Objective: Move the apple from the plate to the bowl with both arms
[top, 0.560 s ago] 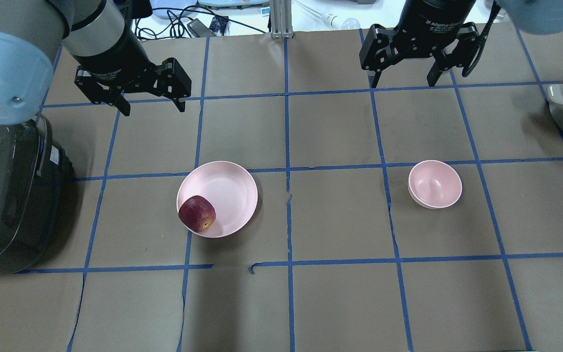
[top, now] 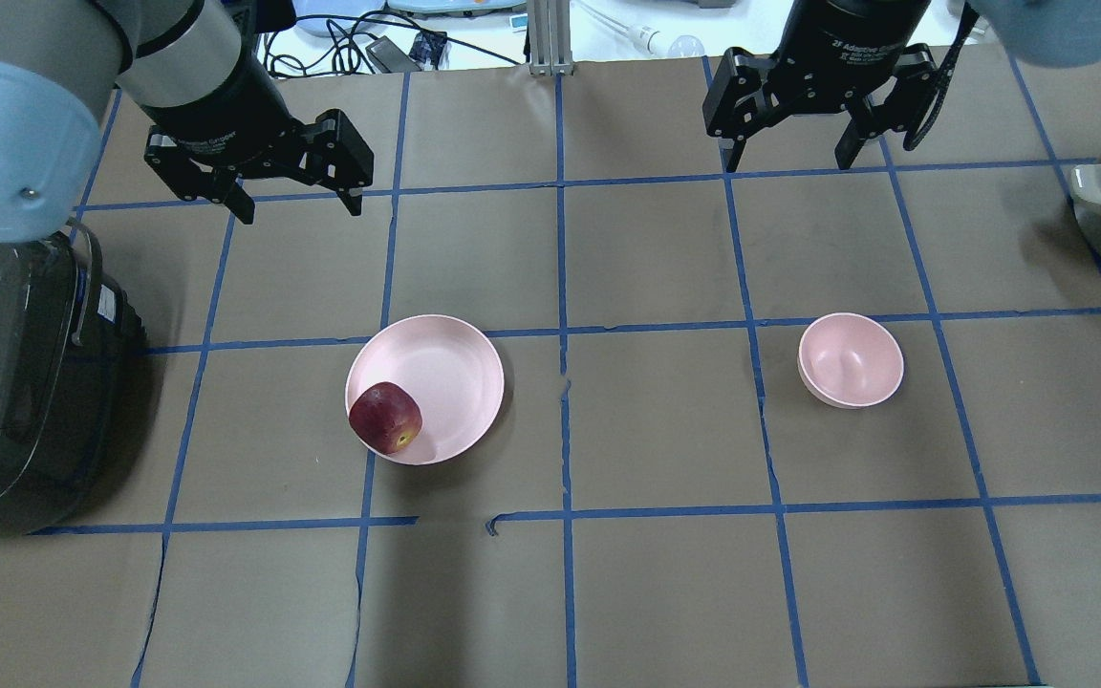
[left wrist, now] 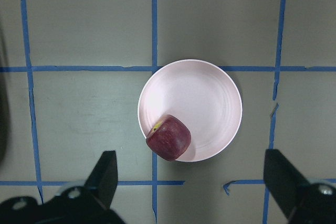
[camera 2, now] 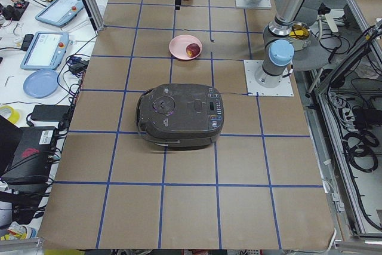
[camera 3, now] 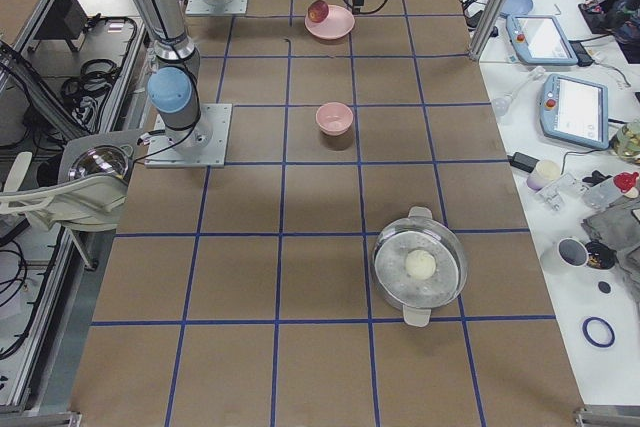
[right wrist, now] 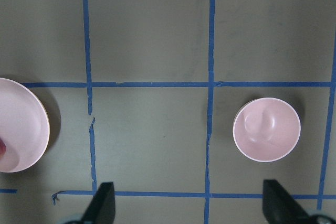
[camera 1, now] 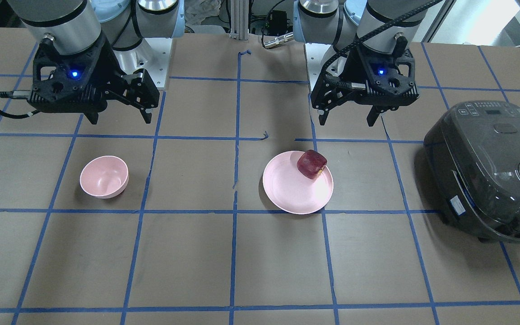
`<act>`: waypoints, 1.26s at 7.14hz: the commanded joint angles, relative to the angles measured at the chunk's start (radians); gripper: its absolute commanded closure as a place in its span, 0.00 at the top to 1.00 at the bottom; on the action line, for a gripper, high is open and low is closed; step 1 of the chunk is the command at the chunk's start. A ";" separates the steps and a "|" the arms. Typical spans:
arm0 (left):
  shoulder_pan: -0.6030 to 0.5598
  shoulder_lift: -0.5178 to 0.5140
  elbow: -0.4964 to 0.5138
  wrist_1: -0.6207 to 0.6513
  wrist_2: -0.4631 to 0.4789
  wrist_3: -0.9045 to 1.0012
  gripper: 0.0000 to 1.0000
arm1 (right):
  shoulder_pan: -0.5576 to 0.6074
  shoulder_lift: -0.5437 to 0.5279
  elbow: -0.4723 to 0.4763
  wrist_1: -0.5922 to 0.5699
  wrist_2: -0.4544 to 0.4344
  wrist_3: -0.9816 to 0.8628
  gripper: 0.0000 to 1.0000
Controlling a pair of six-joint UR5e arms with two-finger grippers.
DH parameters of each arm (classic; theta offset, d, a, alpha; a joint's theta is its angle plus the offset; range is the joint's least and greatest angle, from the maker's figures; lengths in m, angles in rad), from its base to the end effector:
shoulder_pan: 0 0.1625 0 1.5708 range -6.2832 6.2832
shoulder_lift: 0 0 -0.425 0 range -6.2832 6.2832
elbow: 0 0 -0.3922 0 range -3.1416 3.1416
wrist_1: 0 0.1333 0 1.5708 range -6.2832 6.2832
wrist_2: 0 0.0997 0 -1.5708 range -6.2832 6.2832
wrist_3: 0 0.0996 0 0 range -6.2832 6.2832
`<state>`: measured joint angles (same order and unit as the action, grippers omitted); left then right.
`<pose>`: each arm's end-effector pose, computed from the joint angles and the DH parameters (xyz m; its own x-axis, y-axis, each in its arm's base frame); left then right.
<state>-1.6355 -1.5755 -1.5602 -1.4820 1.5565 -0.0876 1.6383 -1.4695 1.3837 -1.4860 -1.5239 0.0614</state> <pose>-0.1670 -0.4931 0.5001 -0.9995 -0.0212 0.0224 -0.0232 0.9954 -0.0929 0.1736 -0.5230 0.5195 -0.9989 -0.0061 -0.0468 -0.0062 1.0000 0.0019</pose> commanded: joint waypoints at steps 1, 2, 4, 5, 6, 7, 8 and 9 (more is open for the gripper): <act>0.000 -0.001 -0.004 0.000 -0.001 0.000 1.00 | 0.000 0.000 0.000 0.000 0.001 0.000 1.00; -0.001 -0.001 -0.003 0.002 -0.001 0.003 1.00 | 0.000 0.000 0.000 0.001 0.001 0.000 1.00; -0.003 -0.008 -0.011 0.000 0.005 0.005 1.00 | 0.000 0.000 0.000 0.000 0.001 0.000 1.00; -0.001 -0.012 -0.011 0.002 0.000 0.008 1.00 | 0.000 0.000 0.000 0.000 0.002 -0.002 1.00; 0.002 -0.014 -0.006 0.006 -0.003 0.014 1.00 | 0.000 0.000 0.000 0.001 0.002 0.000 1.00; 0.003 -0.015 -0.005 0.006 0.000 0.028 1.00 | 0.000 0.000 0.000 0.000 0.002 -0.002 1.00; 0.000 -0.017 -0.011 0.006 -0.001 0.028 1.00 | 0.000 0.000 0.000 0.000 0.002 -0.002 1.00; 0.002 -0.018 -0.011 0.006 -0.001 0.029 1.00 | 0.000 -0.002 0.000 0.000 0.002 0.000 1.00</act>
<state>-1.6341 -1.5918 -1.5691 -1.4759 1.5558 -0.0613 1.6383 -1.4698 1.3836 -1.4863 -1.5217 0.0603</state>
